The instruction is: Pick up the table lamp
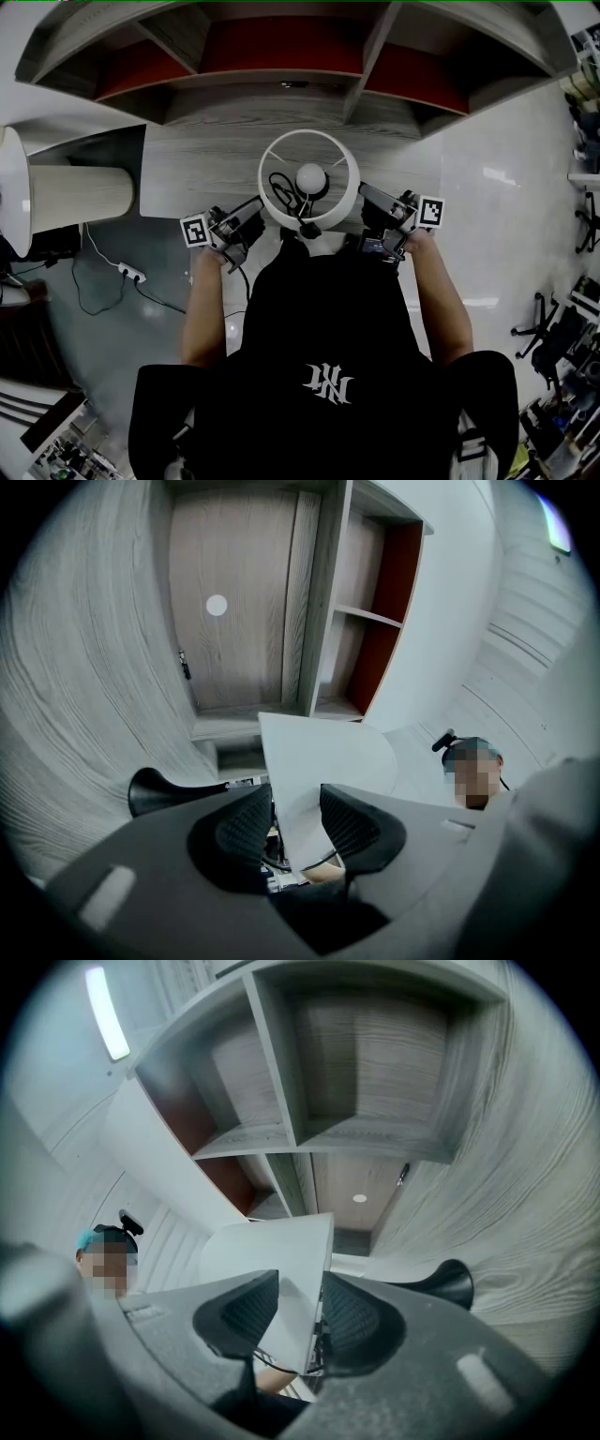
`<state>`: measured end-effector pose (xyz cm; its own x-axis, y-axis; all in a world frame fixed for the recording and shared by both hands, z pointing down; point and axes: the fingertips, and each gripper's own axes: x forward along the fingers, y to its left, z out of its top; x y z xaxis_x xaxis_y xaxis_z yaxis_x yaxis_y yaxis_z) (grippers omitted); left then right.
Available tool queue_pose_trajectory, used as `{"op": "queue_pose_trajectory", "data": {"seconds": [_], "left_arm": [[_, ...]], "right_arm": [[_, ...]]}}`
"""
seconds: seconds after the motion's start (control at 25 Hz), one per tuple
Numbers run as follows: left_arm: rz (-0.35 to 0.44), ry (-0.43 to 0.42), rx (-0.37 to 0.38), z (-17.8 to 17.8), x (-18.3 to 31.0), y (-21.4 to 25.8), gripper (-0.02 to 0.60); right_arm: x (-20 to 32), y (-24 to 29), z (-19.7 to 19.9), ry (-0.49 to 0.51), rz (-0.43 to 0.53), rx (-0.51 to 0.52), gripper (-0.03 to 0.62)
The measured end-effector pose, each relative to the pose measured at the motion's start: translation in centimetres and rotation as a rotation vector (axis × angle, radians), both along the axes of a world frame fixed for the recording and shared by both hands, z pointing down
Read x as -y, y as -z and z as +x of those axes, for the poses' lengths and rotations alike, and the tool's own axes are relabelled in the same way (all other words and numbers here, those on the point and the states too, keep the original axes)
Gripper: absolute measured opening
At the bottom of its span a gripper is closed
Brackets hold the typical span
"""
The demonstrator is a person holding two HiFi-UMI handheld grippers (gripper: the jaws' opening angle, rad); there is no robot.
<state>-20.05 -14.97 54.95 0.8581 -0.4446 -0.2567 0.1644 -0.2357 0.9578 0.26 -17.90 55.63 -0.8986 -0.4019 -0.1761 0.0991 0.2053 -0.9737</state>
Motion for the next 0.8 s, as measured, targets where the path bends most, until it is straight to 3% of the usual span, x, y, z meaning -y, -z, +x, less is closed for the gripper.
{"op": "queue_pose_trajectory", "data": {"seconds": [0.32,0.64,0.8], "left_arm": [[0.010,-0.002,0.015,0.05,-0.04,-0.02,0.147],[0.050,-0.018,0.104,0.10,0.02,-0.34,0.152],[0.037,-0.017,0.088,0.11,0.08,-0.09,0.152]], "right_arm": [[-0.02,0.07,-0.12,0.004,0.043,-0.039,0.146],[-0.12,0.15,-0.12,0.026,0.050,-0.060,0.146],[-0.34,0.13,-0.25,0.038,0.052,-0.064,0.144]]}}
